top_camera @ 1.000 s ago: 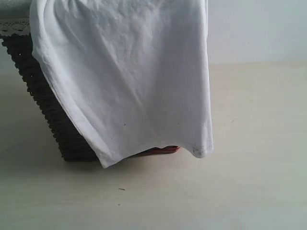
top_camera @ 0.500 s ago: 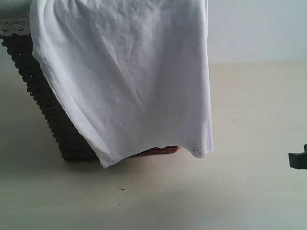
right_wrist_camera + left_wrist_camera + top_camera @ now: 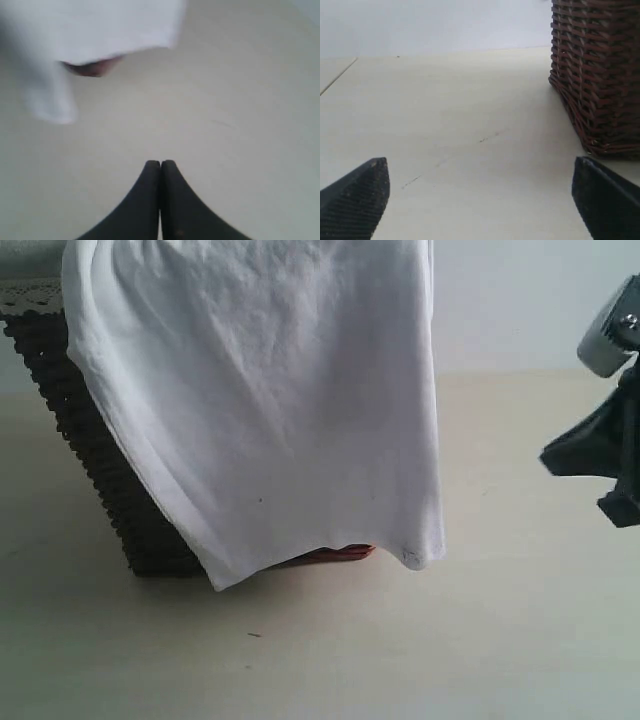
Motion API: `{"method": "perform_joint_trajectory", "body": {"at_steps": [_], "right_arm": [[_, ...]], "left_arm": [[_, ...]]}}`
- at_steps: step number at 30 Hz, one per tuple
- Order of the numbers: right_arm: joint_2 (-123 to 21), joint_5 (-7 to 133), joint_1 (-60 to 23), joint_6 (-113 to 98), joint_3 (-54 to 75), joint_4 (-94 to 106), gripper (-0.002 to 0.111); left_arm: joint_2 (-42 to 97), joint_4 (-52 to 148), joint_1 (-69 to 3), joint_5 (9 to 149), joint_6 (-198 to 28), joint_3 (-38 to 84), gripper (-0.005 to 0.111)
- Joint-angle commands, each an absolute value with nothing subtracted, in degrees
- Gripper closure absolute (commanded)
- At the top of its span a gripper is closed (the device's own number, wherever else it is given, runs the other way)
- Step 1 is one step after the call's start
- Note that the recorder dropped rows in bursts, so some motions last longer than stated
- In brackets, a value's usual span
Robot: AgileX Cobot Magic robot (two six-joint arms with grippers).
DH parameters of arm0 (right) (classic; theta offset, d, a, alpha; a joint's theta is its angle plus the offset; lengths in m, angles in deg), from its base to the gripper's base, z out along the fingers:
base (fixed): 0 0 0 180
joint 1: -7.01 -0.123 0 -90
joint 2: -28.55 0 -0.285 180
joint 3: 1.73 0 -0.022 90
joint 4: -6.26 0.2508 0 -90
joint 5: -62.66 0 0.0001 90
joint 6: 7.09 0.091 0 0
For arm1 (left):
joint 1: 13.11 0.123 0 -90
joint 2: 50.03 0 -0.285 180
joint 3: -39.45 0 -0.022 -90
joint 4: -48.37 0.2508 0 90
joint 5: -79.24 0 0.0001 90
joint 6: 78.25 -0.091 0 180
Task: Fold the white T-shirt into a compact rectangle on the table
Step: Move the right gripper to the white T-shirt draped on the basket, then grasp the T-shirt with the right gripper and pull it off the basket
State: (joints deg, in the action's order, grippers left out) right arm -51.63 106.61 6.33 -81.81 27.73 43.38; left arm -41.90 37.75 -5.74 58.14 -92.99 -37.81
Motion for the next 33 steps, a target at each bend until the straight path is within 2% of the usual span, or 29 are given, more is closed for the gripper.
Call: {"method": "perform_joint_trajectory", "body": {"at_steps": [1, 3, 5, 6, 8, 9, 10, 17, 20, 23, 29, 33], "right_arm": [[-53.0, 132.6, 11.7, -106.2, 21.7, 74.1, 0.108], [-53.3, 132.6, 13.8, -106.3, 21.3, 81.4, 0.106], [-54.9, 132.6, 14.5, -106.6, 21.3, 80.9, 0.086], [-56.7, 132.6, 14.4, -107.8, 21.3, 80.8, 0.064], [-58.6, 132.6, 13.8, -107.8, 21.3, 82.3, 0.039], [-59.6, 132.6, 13.1, -107.8, 21.3, 83.2, 0.032], [-60.3, 131.5, 12.5, -107.8, 21.3, 83.9, 0.030], [-66.9, 128.2, 8.3, -112.4, 21.3, 90.6, 0.033], [-68.7, 124.0, 5.9, -112.4, 21.3, 92.8, 0.037], [-69.4, 119.2, 4.4, -112.4, 21.3, 94.7, 0.052], [-69.0, 120.5, 4.0, -112.0, 19.0, 96.7, 0.107], [-66.7, 121.0, 4.0, -111.7, 16.7, 96.9, 0.108]], "left_arm": [[-42.2, 37.3, -5.6, 58.6, -92.8, -37.8, 0.012], [-42.2, 37.3, -5.6, 58.6, -92.8, -37.8, 0.012], [-42.2, 37.3, -5.6, 58.6, -92.8, -37.8, 0.012], [-42.2, 37.3, -5.6, 58.6, -92.8, -37.8, 0.012], [-42.2, 37.3, -5.6, 58.6, -92.8, -37.8, 0.012], [-42.2, 37.3, -5.6, 58.6, -92.8, -37.8, 0.012], [-42.2, 37.3, -5.6, 58.6, -92.8, -37.8, 0.012], [-42.2, 37.3, -5.6, 58.6, -92.8, -37.8, 0.012], [-42.2, 37.3, -5.6, 58.6, -92.8, -37.8, 0.012], [-42.2, 37.3, -5.6, 58.6, -92.8, -37.8, 0.012], [-42.2, 37.3, -5.6, 58.6, -92.8, -37.8, 0.012], [-42.2, 37.3, -5.6, 58.6, -92.8, -37.8, 0.012]]}}
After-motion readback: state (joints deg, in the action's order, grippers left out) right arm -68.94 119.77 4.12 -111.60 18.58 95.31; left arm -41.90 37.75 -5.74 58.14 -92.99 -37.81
